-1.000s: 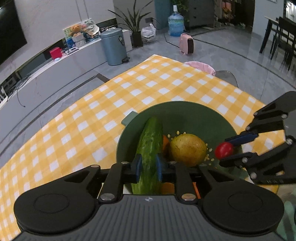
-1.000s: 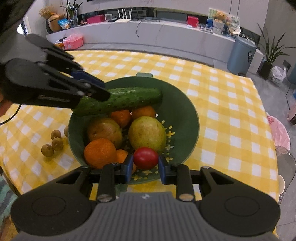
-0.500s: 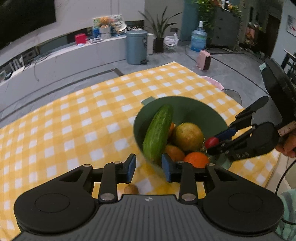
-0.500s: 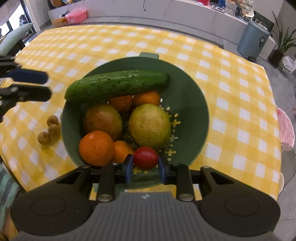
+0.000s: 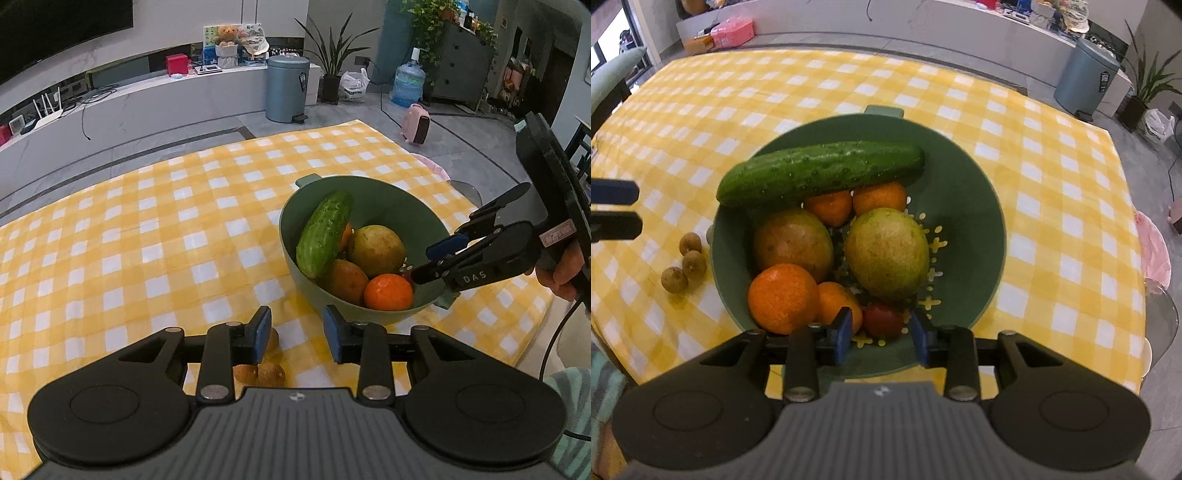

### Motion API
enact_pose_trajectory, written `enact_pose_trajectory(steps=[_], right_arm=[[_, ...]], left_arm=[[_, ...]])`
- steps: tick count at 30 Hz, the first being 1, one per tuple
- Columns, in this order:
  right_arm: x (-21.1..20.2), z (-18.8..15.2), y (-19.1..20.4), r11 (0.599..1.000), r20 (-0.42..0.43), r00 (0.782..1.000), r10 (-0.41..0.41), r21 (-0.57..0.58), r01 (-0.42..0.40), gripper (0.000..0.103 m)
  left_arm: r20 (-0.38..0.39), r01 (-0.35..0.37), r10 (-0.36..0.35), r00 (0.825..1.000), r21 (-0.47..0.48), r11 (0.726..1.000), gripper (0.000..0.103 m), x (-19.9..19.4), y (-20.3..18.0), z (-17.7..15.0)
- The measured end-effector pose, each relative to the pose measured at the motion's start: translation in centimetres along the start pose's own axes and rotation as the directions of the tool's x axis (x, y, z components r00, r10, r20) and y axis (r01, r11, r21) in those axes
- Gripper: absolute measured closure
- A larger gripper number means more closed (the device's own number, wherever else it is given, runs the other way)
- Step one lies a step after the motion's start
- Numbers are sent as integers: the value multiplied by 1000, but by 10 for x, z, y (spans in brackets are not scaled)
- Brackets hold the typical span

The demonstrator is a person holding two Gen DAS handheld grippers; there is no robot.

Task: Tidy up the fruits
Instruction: 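Move both grippers back toward the brown kiwis on the cloth, then grasp a brown kiwi with the left gripper while the right gripper grasps another kiwi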

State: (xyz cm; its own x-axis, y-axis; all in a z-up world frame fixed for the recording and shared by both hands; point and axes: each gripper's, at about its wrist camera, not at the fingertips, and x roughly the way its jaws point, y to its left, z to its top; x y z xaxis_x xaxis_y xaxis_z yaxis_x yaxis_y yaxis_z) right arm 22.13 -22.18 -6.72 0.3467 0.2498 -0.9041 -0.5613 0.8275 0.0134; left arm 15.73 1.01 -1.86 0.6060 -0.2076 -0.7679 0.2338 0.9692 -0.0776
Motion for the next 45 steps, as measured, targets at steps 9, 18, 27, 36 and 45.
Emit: enact_pose_trajectory(steps=[9,18,27,36,45], right_arm=[[-74,-24,24,995,241,970,-43,93,21,48],[-102,-68,75,959,430,900,-72,278,-56,42],[-70,-113,139,923,440,889,-127,382,-57,43],[-41,-119,162,936,382,910,-158,350,16,61],[-26,-116,155,933,336,930,-149,360,19,68]], left_arm=[[44,-33,35,998,-47,998,50,-28,9,-15],[68,-49,54,996,-81,996,30,-51,25,-42],[43,26,-23,999,-76,997,36,-54,31,-70],[42,38,-36,998,-61,997,51,-39,29,-81],[-28,54,-55,998,-42,998,54,-6,23,-76]])
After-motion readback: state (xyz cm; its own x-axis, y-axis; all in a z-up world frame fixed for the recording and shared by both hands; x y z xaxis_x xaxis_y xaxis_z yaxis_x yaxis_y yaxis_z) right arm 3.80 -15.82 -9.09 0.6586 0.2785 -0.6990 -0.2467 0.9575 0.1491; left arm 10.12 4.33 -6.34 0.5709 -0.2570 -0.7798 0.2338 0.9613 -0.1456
